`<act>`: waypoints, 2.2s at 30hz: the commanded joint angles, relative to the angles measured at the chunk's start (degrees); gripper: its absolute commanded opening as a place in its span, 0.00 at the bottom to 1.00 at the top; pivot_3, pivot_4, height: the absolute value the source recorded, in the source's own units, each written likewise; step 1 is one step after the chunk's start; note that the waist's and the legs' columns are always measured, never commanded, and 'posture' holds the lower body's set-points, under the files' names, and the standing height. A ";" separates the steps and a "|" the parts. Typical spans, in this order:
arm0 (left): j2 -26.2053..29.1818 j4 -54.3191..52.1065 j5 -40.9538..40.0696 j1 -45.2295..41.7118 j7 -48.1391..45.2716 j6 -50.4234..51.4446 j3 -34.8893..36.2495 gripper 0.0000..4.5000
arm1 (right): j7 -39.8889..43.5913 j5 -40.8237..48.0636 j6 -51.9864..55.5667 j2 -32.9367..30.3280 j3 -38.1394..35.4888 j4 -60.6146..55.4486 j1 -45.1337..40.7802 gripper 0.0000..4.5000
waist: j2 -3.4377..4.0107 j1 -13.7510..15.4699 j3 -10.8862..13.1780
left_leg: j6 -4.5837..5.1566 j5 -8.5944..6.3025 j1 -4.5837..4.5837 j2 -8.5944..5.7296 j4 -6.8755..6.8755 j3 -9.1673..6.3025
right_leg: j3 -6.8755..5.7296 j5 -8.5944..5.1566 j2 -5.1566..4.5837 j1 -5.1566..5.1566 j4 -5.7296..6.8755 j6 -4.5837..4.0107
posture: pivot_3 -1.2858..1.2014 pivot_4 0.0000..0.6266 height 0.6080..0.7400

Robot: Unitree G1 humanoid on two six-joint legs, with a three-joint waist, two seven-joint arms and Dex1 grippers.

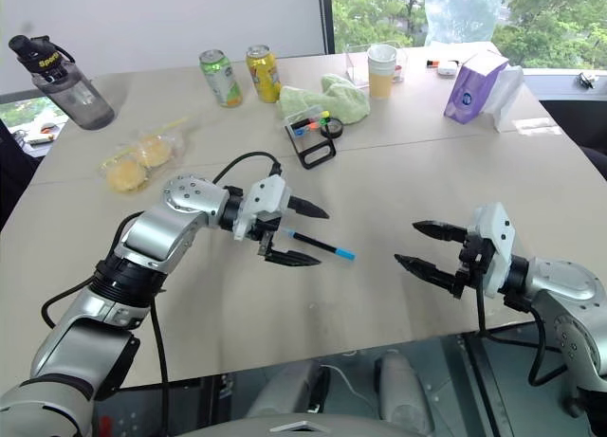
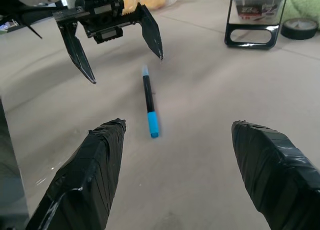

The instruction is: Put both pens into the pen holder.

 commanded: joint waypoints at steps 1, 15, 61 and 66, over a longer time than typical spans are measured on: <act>1.00 2.43 3.78 -2.18 -4.36 -5.07 -1.86 0.99 | -0.04 0.50 -1.14 -0.07 -1.96 -2.45 0.26 0.80 | -0.02 0.04 0.01 | 0.00 0.00 -0.01 0.00 0.02 0.00 | -0.01 0.00 0.00 0.00 0.00 0.00 | 0.52 0.24 1.00; -0.02 21.10 14.46 -20.23 -12.66 -17.14 -16.22 0.99 | -1.32 1.09 -1.40 2.89 -0.73 -2.21 -1.35 0.80 | -0.08 -0.01 0.05 | 0.02 -0.01 -0.06 -0.02 0.07 -0.05 | -0.08 0.00 0.03 0.01 0.01 0.01 | 0.52 0.24 1.00; -18.55 23.54 28.00 -24.18 -3.60 -11.60 -15.49 0.01 | 1.15 -1.72 -3.15 0.47 -5.02 -2.34 4.55 0.80 | -0.15 0.33 0.08 | 0.20 -0.12 0.23 -0.07 0.24 -0.25 | -0.39 -0.08 0.08 0.64 -0.22 0.14 | 0.52 0.24 1.00; -21.31 28.05 25.25 -22.54 16.91 -23.80 -3.51 0.01 | 0.87 -1.52 -3.48 0.80 -6.25 -1.88 5.22 0.80 | -0.20 1.51 0.12 | 0.20 -0.12 0.16 -0.09 0.31 -0.32 | -0.46 -0.07 -0.04 0.63 -0.27 0.15 | 0.52 0.24 1.00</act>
